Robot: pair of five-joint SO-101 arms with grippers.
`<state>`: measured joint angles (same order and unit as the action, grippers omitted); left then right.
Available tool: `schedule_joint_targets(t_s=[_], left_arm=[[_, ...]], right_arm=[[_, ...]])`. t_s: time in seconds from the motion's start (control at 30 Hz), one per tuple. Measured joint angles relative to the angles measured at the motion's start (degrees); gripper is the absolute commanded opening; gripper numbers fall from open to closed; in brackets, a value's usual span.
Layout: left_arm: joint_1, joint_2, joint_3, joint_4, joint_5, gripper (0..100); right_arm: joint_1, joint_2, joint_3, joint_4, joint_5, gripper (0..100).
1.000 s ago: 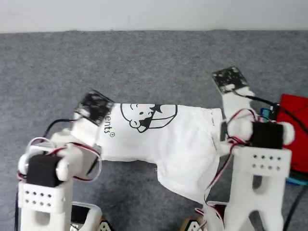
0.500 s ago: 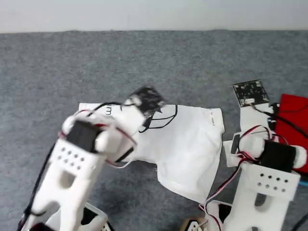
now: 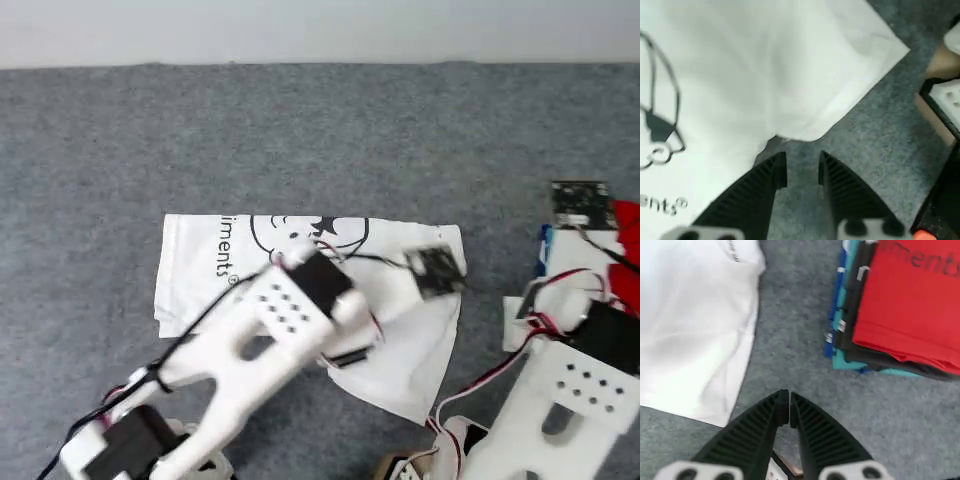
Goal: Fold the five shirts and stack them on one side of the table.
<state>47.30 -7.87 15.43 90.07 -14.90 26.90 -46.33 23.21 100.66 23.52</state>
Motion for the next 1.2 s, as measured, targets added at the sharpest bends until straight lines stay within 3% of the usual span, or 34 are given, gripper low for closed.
schedule_joint_targets(t_s=[0.23, 0.57, 1.2], left_arm=[[4.5, 9.2, 0.0, -4.0, -0.3, 12], [7.7, 16.4, -0.4, -7.4, -2.7, 17], [9.8, 27.4, -0.5, -16.0, -2.7, 15]], right_arm=[[6.7, 0.0, 0.0, 0.0, 4.1, 0.9], [6.9, 0.0, 0.0, 0.0, 4.8, 0.9], [6.9, 0.0, 0.0, 0.0, 4.8, 0.9]])
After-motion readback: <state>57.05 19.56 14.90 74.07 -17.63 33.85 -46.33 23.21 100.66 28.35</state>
